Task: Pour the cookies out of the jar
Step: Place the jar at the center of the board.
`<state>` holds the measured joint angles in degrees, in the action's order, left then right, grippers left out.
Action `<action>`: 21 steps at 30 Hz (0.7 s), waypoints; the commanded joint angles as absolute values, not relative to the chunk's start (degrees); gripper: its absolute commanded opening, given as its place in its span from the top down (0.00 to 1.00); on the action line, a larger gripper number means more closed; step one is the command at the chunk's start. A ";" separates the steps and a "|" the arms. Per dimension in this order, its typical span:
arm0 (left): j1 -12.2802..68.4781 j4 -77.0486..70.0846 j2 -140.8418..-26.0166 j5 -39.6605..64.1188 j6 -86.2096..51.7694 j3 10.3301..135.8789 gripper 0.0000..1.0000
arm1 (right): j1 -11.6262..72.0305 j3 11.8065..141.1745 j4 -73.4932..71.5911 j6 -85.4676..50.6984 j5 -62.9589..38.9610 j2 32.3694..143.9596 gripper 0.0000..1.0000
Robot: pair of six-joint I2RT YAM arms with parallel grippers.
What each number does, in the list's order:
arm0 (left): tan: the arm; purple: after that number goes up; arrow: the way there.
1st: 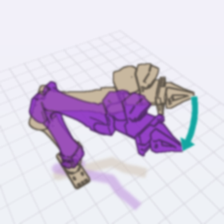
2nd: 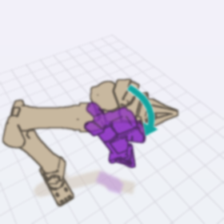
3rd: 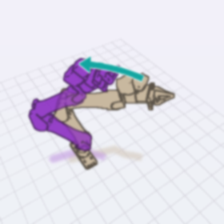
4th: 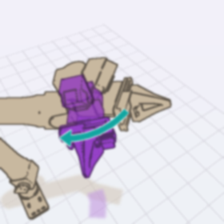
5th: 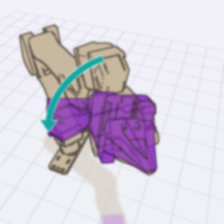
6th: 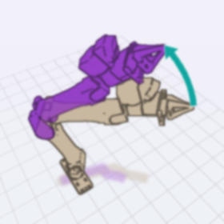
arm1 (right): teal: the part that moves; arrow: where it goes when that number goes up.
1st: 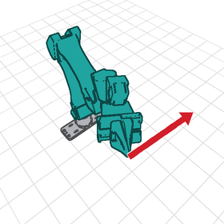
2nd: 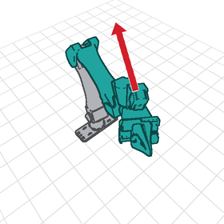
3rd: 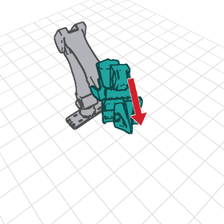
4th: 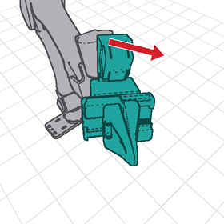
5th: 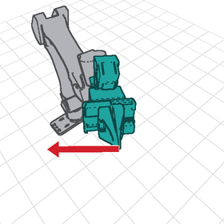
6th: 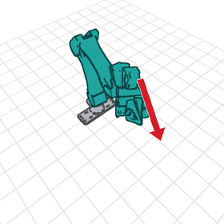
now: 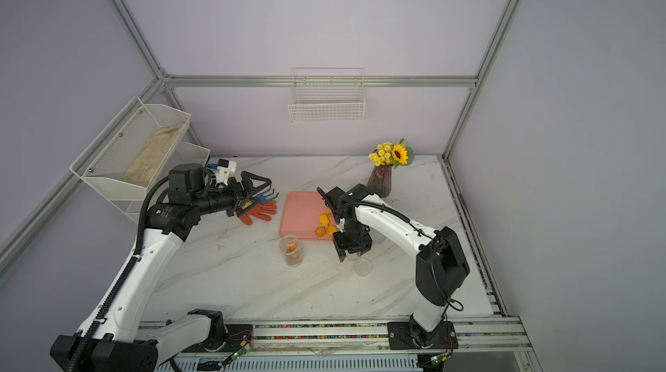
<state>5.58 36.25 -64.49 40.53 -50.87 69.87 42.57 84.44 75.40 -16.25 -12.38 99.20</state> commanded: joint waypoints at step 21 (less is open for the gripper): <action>3.83 41.85 -60.46 40.41 -44.74 70.25 0.00 | 44.82 88.86 74.51 -15.66 -1.69 109.60 0.45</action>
